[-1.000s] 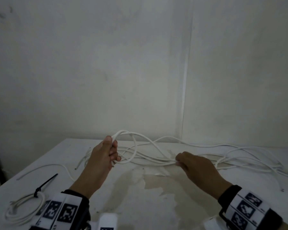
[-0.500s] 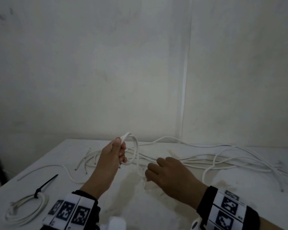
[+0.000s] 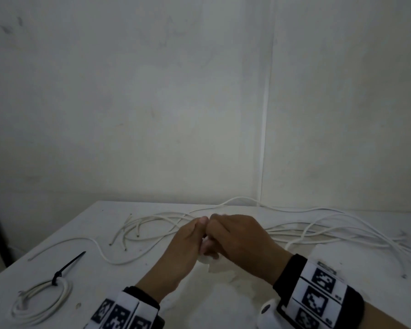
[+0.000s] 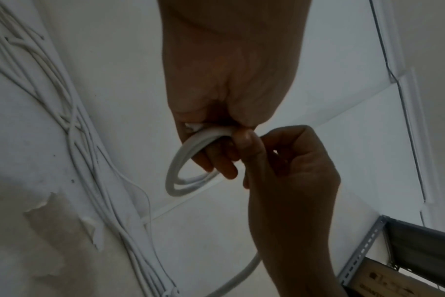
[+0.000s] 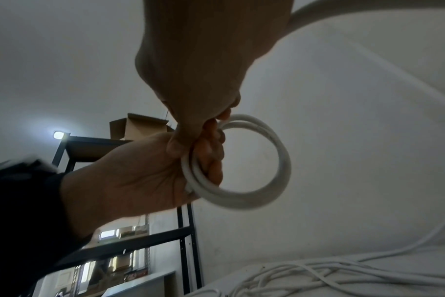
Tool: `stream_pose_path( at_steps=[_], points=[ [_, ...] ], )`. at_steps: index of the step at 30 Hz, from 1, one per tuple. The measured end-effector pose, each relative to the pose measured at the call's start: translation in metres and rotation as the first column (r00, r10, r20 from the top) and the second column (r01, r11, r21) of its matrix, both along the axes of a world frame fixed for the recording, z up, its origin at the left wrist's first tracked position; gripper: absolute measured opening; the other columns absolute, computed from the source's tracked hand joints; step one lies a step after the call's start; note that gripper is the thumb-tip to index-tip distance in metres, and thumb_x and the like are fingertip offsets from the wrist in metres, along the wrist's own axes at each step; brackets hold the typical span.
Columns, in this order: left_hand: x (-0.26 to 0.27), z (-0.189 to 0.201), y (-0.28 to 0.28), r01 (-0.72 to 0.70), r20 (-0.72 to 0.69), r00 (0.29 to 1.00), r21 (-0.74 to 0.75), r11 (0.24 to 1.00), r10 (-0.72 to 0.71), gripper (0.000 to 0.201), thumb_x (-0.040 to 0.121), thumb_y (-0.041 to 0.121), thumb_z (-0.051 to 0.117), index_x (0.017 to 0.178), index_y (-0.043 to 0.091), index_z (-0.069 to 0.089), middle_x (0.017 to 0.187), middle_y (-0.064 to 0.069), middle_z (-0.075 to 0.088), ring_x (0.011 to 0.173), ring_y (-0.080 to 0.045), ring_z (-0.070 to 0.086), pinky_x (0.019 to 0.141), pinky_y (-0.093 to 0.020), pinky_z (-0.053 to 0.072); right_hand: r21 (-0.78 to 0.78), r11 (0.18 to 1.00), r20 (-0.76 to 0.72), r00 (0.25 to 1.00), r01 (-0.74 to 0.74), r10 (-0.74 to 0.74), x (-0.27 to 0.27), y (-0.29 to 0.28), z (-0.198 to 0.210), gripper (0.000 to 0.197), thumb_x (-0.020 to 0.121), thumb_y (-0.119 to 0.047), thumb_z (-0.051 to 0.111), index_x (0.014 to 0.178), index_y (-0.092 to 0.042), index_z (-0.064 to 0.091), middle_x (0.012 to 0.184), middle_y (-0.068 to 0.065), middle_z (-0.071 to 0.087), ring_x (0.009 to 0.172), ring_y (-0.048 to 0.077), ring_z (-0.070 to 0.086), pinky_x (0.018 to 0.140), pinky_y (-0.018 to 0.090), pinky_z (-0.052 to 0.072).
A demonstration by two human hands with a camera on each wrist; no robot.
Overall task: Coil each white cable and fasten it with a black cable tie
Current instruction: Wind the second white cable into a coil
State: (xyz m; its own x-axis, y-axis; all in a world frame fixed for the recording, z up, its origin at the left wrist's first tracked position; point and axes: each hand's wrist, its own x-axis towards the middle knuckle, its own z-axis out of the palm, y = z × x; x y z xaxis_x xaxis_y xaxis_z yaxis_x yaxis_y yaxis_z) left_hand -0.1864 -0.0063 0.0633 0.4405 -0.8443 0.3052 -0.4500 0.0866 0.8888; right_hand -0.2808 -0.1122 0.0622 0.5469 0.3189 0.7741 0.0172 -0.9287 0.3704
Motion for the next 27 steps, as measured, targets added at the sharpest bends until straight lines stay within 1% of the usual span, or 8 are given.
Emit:
stream_pose_path(
  at_steps=[2,6,8,12,17,21,25,27],
  points=[
    [-0.005,0.002,0.002,0.046,-0.058,0.997,0.019,0.999,-0.045,0.039,0.100,0.027,0.029,0.067,0.013,0.046,0.052,0.005,0.048,0.039,0.002,0.044,0.046,-0.006,0.033,0.043,0.999,0.024,1.000,0.002,-0.003,-0.002,-0.003,0.005,0.021,0.086,-0.033,0.052,0.080,-0.018,0.037,0.063,-0.001,0.053,0.047,0.012,0.044,0.043,0.021,0.030],
    [-0.001,0.005,0.007,0.151,-0.264,0.955,0.042,0.988,-0.135,0.039,0.100,0.028,0.030,0.068,0.013,0.048,0.047,0.010,0.040,0.041,-0.003,0.035,0.052,-0.018,0.034,0.060,0.997,0.031,0.999,0.041,-0.043,-0.011,-0.022,0.010,0.019,0.093,-0.033,0.044,0.081,-0.019,0.040,0.067,0.001,0.054,0.051,0.013,0.046,0.041,0.023,0.033],
    [0.002,0.002,0.011,0.159,-0.309,0.943,0.087,0.983,-0.125,0.039,0.100,0.026,0.030,0.071,0.009,0.051,0.048,0.008,0.038,0.039,-0.004,0.033,0.051,-0.020,0.034,0.107,0.990,0.029,0.995,0.096,-0.100,-0.018,-0.038,0.016,0.027,0.097,-0.038,0.033,0.081,-0.020,0.044,0.066,0.000,0.054,0.052,0.013,0.047,0.041,0.022,0.031],
    [-0.003,0.000,0.013,0.170,-0.387,0.915,0.116,0.979,-0.113,0.043,0.100,0.023,0.029,0.067,0.007,0.051,0.045,0.005,0.034,0.036,-0.007,0.030,0.044,-0.019,0.035,0.208,0.962,0.012,0.983,0.176,-0.183,-0.022,-0.055,0.011,0.038,0.098,-0.041,0.026,0.077,-0.021,0.051,0.061,-0.003,0.055,0.042,0.015,0.048,0.038,0.016,0.025],
    [-0.013,0.013,0.006,0.164,-0.466,0.875,0.028,0.986,-0.133,0.040,0.098,0.024,0.033,0.064,0.008,0.049,0.043,0.006,0.029,0.037,-0.008,0.023,0.039,-0.018,0.031,0.352,0.910,0.009,0.971,0.220,-0.238,-0.020,-0.055,0.005,0.046,0.095,-0.047,0.029,0.074,-0.017,0.058,0.061,-0.003,0.057,0.041,0.018,0.050,0.034,0.021,0.038],
    [-0.009,0.015,0.002,0.049,-0.542,0.837,-0.065,0.997,-0.076,0.037,0.096,0.020,0.038,0.062,0.008,0.046,0.042,0.007,0.026,0.035,-0.006,0.021,0.036,-0.017,0.026,0.510,0.845,-0.050,0.987,0.159,-0.156,-0.020,-0.054,-0.002,0.039,0.091,-0.039,0.036,0.087,-0.013,0.065,0.073,0.004,0.065,0.058,0.024,0.060,0.049,0.039,0.051],
    [-0.001,0.013,-0.003,-0.062,-0.661,0.745,-0.198,0.978,-0.086,0.036,0.096,0.022,0.040,0.063,0.008,0.046,0.043,0.007,0.026,0.033,-0.004,0.022,0.033,-0.016,0.027,0.625,0.770,-0.067,0.991,0.130,-0.113,-0.020,-0.052,-0.019,0.033,0.091,-0.025,0.044,0.113,-0.014,0.065,0.101,0.006,0.071,0.088,0.025,0.067,0.073,0.042,0.055],
    [0.006,0.014,-0.004,-0.107,-0.701,0.705,-0.259,0.960,-0.110,0.035,0.096,0.022,0.040,0.064,0.009,0.045,0.042,0.008,0.027,0.032,-0.003,0.023,0.033,-0.015,0.028,0.634,0.762,-0.076,0.991,0.130,-0.107,-0.021,-0.051,-0.029,0.037,0.090,-0.020,0.044,0.124,-0.016,0.058,0.104,0.008,0.070,0.092,0.023,0.066,0.077,0.038,0.053]
  ],
)
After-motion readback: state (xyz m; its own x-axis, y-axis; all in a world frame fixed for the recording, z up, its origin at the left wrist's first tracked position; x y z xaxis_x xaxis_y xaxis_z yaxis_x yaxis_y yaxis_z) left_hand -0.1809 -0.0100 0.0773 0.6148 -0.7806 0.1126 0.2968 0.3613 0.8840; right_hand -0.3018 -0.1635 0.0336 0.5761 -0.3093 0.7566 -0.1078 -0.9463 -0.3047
